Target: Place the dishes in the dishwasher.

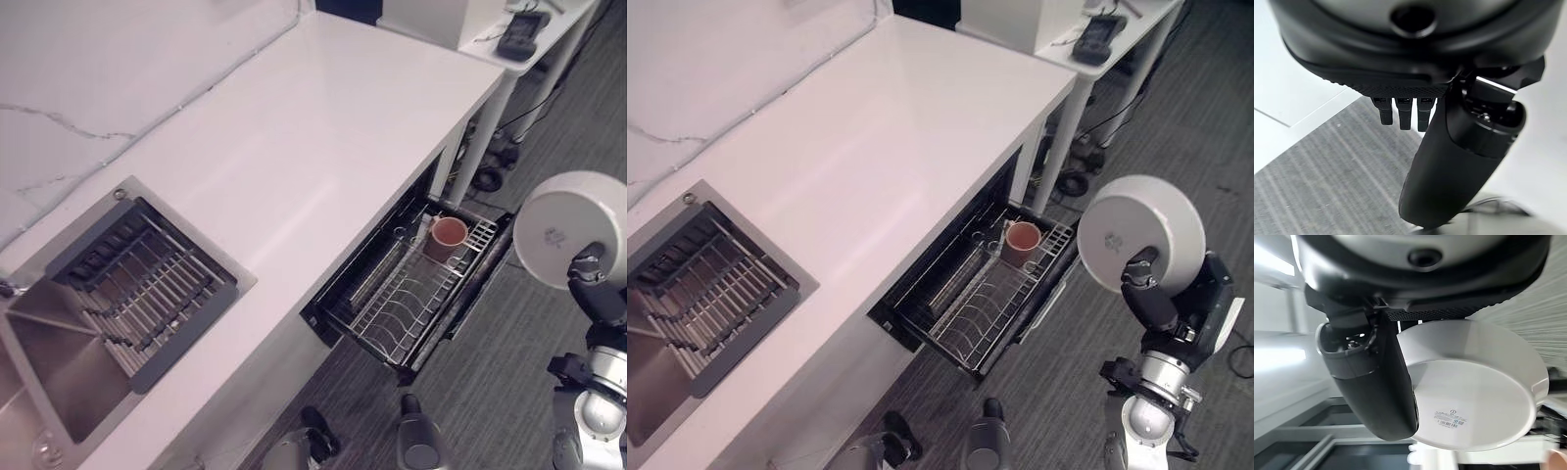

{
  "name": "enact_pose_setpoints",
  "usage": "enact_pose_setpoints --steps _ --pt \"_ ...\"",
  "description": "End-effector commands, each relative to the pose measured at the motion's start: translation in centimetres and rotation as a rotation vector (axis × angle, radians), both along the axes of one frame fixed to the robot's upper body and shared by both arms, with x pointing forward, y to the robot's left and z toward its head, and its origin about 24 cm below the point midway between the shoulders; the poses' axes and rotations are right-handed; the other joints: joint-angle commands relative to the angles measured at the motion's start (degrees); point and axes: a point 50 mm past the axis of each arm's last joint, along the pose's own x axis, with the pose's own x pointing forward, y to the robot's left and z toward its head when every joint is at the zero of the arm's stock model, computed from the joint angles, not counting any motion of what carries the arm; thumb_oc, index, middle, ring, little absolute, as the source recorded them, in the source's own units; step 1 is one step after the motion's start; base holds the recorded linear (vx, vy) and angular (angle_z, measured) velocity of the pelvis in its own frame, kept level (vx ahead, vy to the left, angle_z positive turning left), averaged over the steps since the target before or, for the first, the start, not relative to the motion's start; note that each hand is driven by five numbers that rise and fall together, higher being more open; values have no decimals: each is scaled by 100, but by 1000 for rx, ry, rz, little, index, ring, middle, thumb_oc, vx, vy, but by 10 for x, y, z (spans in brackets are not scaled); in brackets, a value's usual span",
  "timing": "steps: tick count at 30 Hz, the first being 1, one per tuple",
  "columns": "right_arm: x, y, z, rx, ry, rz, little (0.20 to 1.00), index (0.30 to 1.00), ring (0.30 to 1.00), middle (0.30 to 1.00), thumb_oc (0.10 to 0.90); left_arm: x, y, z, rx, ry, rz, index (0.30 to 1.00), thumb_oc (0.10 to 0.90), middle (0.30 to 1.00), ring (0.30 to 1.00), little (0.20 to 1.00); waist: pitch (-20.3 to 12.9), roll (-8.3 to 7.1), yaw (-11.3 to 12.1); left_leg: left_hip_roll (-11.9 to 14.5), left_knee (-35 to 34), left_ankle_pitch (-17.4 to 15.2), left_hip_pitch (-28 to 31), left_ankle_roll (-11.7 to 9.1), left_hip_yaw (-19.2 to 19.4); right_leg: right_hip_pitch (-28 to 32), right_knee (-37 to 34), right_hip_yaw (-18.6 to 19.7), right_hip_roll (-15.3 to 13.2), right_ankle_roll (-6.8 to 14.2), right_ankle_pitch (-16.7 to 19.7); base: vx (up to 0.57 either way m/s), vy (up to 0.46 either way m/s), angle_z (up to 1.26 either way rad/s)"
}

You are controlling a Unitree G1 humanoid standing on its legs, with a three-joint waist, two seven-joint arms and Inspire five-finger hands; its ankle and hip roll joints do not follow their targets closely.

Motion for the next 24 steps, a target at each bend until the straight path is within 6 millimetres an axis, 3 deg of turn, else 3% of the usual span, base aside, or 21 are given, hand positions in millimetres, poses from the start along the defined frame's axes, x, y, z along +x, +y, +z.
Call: enact_pose_setpoints --steps 1,14,24 --pt "10 9 71 -156 -405 47 300 300 300 300 400 43 10 13 10 -165 84 900 800 900 900 900 29 -200 34 36 248 -629 11 -195 -910 339 490 -814 205 -481 -919 -15 16 5" --pt "23 20 39 -121 -243 115 300 300 300 300 400 39 4 11 -12 -147 -19 900 800 900 900 900 219 -79 133 -46 248 -575 -150 -97 -1205 120 559 -837 340 -555 -805 -14 8 12" --pt "28 32 37 -141 -219 211 300 300 300 300 400 35 9 11 -5 -144 -21 900 800 900 900 900 248 -121 189 -93 248 -642 -142 -55 -1296 86 569 -849 342 -522 -781 30 4 10"
